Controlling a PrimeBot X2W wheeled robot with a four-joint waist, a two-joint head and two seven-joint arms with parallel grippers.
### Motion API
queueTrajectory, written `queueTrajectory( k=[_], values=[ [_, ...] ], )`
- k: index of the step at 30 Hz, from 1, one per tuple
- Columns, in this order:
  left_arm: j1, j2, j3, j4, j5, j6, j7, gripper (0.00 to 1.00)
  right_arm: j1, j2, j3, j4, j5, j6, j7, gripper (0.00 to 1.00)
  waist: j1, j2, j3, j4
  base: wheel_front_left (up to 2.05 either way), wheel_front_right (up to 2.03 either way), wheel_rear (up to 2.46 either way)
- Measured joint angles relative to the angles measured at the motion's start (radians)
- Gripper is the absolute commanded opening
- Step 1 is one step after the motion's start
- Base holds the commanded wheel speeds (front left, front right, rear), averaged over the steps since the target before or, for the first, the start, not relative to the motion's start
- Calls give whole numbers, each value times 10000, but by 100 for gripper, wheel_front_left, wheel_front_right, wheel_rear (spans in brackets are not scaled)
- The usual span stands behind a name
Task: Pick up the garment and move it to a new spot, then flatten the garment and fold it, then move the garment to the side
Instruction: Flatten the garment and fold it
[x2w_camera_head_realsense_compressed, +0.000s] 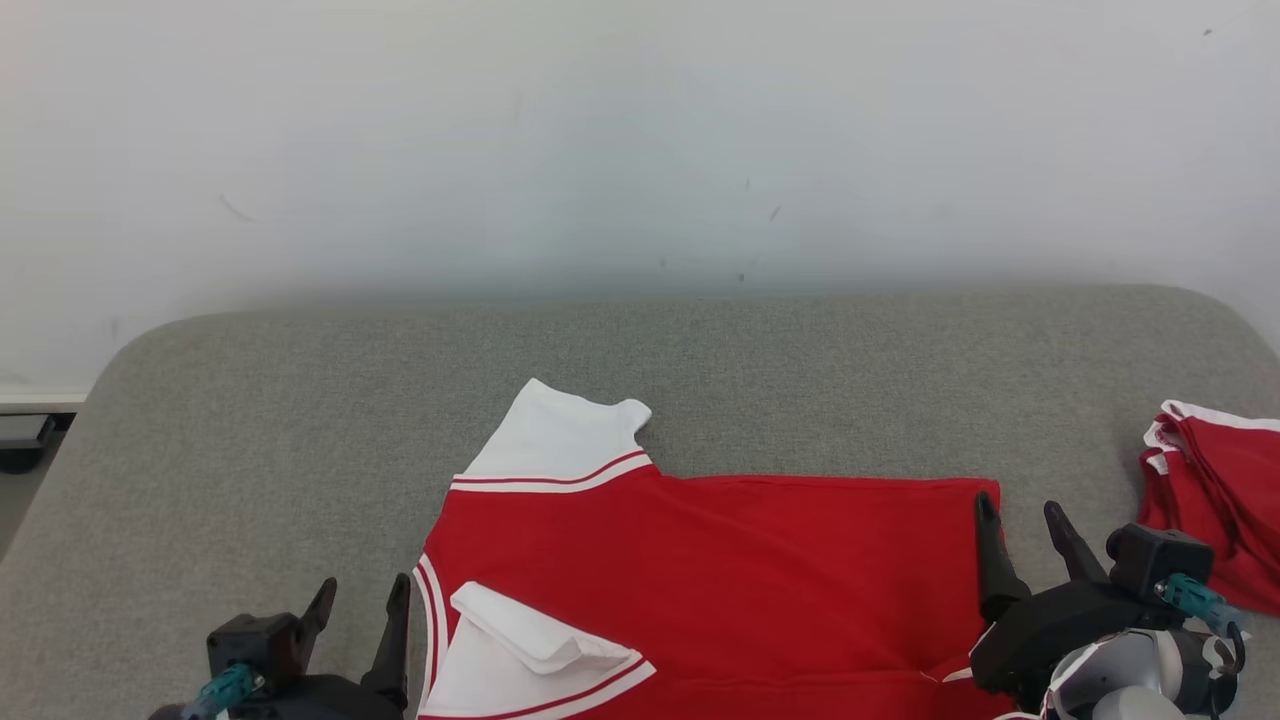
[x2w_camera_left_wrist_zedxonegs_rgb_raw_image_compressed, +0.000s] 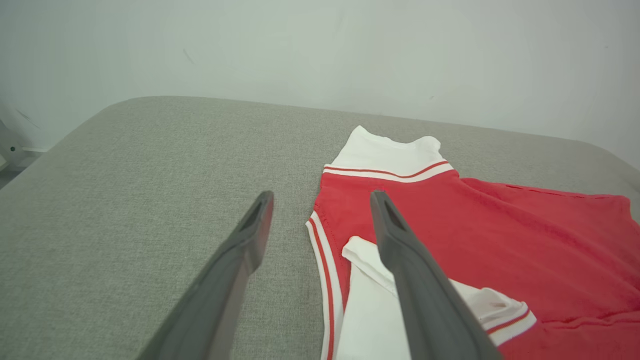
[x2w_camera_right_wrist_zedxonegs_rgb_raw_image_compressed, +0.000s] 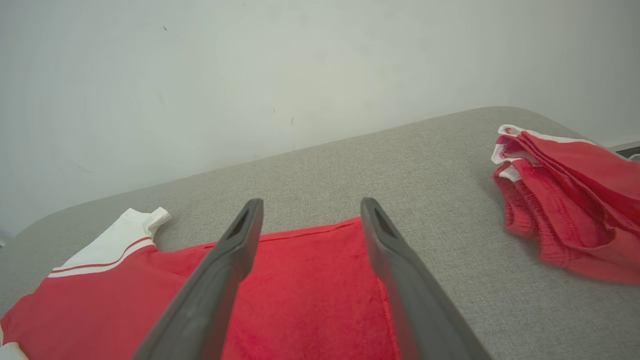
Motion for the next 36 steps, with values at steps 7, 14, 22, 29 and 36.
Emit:
queueTrajectory(
  k=[7,14,22,29,36],
  values=[
    [-33,77,-278,-199,90,-364,90,100,-3,6,58,56,2,8,23,100,1,0,94,-2,0,0,0],
    [-943,21,-303,-215,94,-470,464,100,-48,-46,219,48,0,8,696,100,0,0,376,-22,0,0,0],
    [-3125,-376,-470,692,-42,-533,2196,100,-1238,-495,385,297,96,8,2556,100,1,1,1060,-109,0,0,0],
    [-5102,-792,-516,1653,-184,-700,3848,100,-2909,-817,589,656,165,69,4314,100,2,1,1951,-303,0,0,0],
    [-6621,-825,-326,2337,-445,-675,5275,100,-3892,-1097,552,825,213,21,5718,100,3,1,2932,-536,0,0,0]
  ],
)
